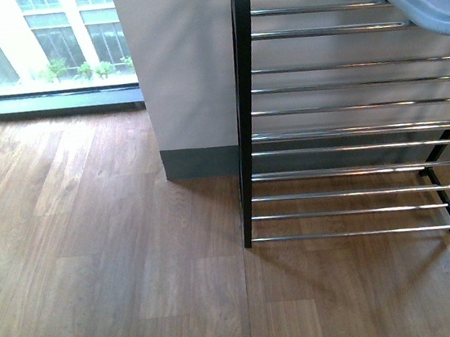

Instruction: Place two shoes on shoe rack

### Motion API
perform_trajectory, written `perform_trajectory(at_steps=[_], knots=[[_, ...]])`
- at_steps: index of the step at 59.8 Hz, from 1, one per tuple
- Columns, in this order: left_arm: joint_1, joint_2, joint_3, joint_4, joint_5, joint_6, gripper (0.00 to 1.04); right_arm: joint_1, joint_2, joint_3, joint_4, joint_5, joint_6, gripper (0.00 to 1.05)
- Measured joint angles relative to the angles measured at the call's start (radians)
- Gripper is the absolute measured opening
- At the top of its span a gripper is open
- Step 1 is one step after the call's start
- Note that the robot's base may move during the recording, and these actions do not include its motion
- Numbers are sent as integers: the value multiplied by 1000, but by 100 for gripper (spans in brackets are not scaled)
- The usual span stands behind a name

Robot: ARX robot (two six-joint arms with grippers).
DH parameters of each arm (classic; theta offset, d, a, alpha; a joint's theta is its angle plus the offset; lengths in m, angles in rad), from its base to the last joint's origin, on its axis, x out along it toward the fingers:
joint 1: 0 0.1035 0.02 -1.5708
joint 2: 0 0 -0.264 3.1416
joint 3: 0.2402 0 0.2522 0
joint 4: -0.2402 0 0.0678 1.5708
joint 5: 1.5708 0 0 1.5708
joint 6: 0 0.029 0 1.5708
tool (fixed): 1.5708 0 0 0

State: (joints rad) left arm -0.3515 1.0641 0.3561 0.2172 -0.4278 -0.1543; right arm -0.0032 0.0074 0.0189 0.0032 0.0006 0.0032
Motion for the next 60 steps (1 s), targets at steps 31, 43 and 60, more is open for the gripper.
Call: perform_trajectory(at_steps=[31,43,60], knots=[[0,0,0,0,-2,0,2,1,-1,0,0,0,0,49],[1,0,0,0,-5,0,2,1,-2,0,0,-2,-1,80],[1,0,0,0,-2,0,2,1,-2,0,-1,0,0,95]])
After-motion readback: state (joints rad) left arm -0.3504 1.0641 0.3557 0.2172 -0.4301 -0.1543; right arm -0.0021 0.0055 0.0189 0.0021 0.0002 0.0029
